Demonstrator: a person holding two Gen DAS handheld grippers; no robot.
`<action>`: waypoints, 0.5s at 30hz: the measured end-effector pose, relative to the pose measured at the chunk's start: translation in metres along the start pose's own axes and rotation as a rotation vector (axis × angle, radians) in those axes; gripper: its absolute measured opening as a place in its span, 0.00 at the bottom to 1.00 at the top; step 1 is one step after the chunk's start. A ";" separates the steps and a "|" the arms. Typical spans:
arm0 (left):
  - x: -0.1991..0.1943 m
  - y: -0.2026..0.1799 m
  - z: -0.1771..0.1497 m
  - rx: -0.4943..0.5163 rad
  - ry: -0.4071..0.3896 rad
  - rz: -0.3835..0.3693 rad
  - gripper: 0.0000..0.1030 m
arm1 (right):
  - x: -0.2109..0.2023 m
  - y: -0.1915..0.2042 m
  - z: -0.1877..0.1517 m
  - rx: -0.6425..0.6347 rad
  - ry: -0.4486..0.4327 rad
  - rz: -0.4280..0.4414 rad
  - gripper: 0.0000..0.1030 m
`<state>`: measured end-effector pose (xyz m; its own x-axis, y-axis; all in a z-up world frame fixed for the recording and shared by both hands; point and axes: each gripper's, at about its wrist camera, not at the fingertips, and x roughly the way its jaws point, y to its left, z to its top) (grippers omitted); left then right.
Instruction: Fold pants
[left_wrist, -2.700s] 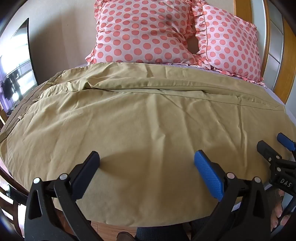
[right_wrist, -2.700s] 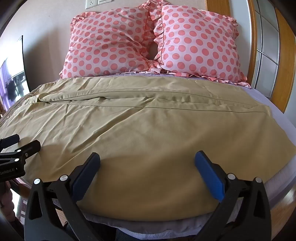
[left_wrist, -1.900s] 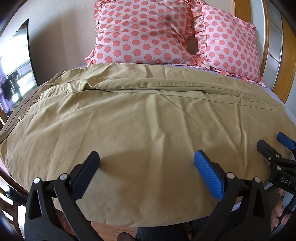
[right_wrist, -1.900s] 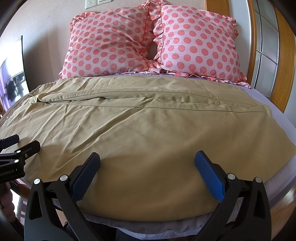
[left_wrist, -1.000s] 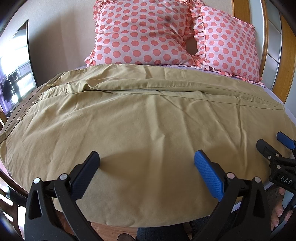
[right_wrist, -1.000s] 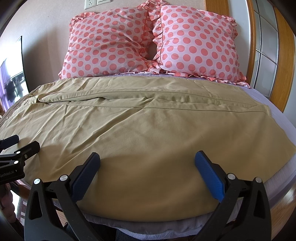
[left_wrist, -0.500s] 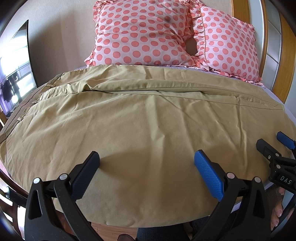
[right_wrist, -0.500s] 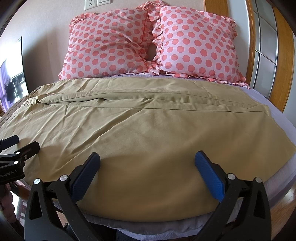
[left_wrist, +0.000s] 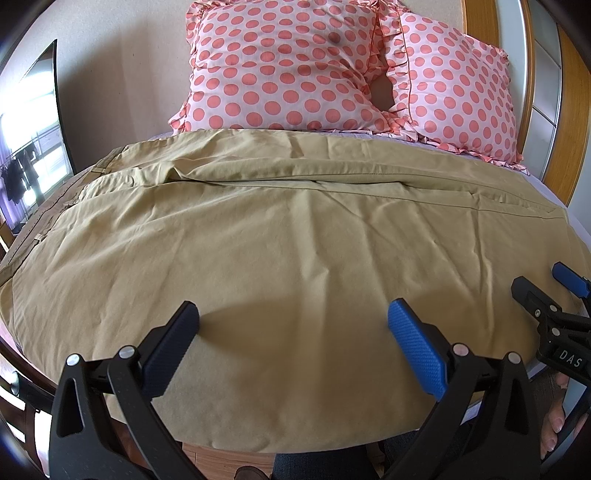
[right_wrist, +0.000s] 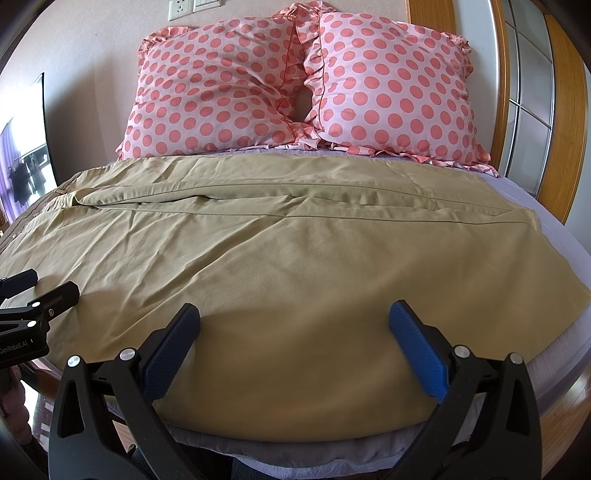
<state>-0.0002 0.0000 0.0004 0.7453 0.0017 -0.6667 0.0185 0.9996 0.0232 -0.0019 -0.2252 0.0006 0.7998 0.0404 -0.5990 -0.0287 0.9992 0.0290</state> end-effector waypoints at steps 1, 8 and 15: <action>0.000 0.000 0.000 0.000 0.000 0.000 0.98 | 0.000 0.000 0.000 0.000 0.000 0.000 0.99; 0.000 0.000 0.000 0.000 0.000 -0.001 0.98 | 0.002 0.001 -0.003 0.000 -0.005 0.001 0.99; -0.003 -0.003 0.007 0.014 0.016 -0.019 0.98 | -0.004 -0.008 -0.001 -0.012 -0.005 0.050 0.99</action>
<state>0.0022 -0.0030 0.0077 0.7343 -0.0165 -0.6786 0.0421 0.9989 0.0213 -0.0053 -0.2333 0.0020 0.8003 0.0900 -0.5928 -0.0755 0.9959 0.0493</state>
